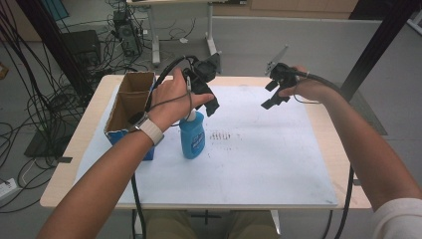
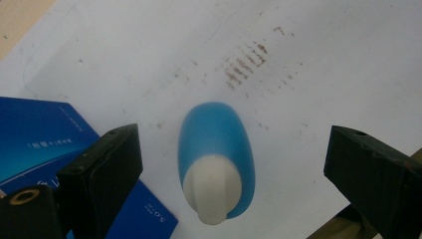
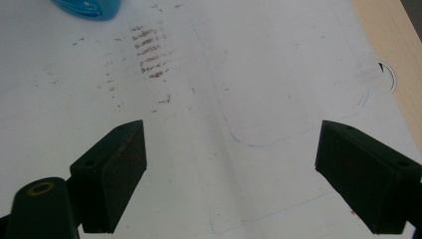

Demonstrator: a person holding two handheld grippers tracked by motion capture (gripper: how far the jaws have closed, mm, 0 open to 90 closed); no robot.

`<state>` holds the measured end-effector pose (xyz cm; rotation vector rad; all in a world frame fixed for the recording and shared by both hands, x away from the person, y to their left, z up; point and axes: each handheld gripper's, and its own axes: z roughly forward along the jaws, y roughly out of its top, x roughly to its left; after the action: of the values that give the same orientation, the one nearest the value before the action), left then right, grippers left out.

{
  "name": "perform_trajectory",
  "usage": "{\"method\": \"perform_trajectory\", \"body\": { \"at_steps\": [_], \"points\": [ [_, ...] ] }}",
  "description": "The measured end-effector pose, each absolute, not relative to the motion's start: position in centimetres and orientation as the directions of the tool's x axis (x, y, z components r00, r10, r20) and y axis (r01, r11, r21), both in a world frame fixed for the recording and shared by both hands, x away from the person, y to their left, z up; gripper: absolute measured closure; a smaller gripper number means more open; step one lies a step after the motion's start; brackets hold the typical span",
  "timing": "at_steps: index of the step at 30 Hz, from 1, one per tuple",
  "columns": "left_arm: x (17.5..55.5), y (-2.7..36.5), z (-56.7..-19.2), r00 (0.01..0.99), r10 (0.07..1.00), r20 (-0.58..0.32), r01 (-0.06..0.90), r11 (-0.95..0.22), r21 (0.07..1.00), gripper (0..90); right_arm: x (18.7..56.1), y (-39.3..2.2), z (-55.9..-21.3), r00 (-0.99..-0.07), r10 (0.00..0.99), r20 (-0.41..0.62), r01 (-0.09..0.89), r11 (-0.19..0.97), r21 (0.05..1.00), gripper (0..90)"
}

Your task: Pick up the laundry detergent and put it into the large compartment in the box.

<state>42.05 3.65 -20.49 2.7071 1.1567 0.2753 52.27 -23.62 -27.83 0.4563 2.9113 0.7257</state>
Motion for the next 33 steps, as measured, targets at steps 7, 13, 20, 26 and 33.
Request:
{"method": "perform_trajectory", "body": {
  "at_steps": [7, 13, 20, 26, 33],
  "points": [
    [41.9, 4.1, -20.9, 0.653, 0.753, 0.086, 0.716, -0.650, 0.253, 8.5, 52.2, -23.6, -27.9, -0.950, 0.312, -0.029, 0.261, 0.840, 0.476, 12.5],
    [42.0, 4.5, -21.5, 0.652, 0.755, 0.070, 0.719, -0.645, 0.260, 8.4, 52.2, -23.6, -28.0, -0.950, 0.312, -0.029, 0.262, 0.840, 0.475, 12.5],
    [42.1, 4.8, -21.8, 0.641, 0.765, 0.061, 0.727, -0.631, 0.271, 8.4, 52.2, -23.6, -28.0, -0.950, 0.312, -0.028, 0.263, 0.841, 0.474, 12.5],
    [42.2, 5.1, -22.4, 0.628, 0.777, 0.045, 0.739, -0.613, 0.279, 8.4, 52.2, -23.5, -28.1, -0.950, 0.312, -0.027, 0.263, 0.841, 0.472, 12.5],
    [42.0, 5.4, -22.5, 0.622, 0.782, 0.043, 0.741, -0.606, 0.290, 8.5, 52.3, -23.4, -28.2, -0.950, 0.310, -0.025, 0.262, 0.842, 0.471, 12.5]
  ]
}}
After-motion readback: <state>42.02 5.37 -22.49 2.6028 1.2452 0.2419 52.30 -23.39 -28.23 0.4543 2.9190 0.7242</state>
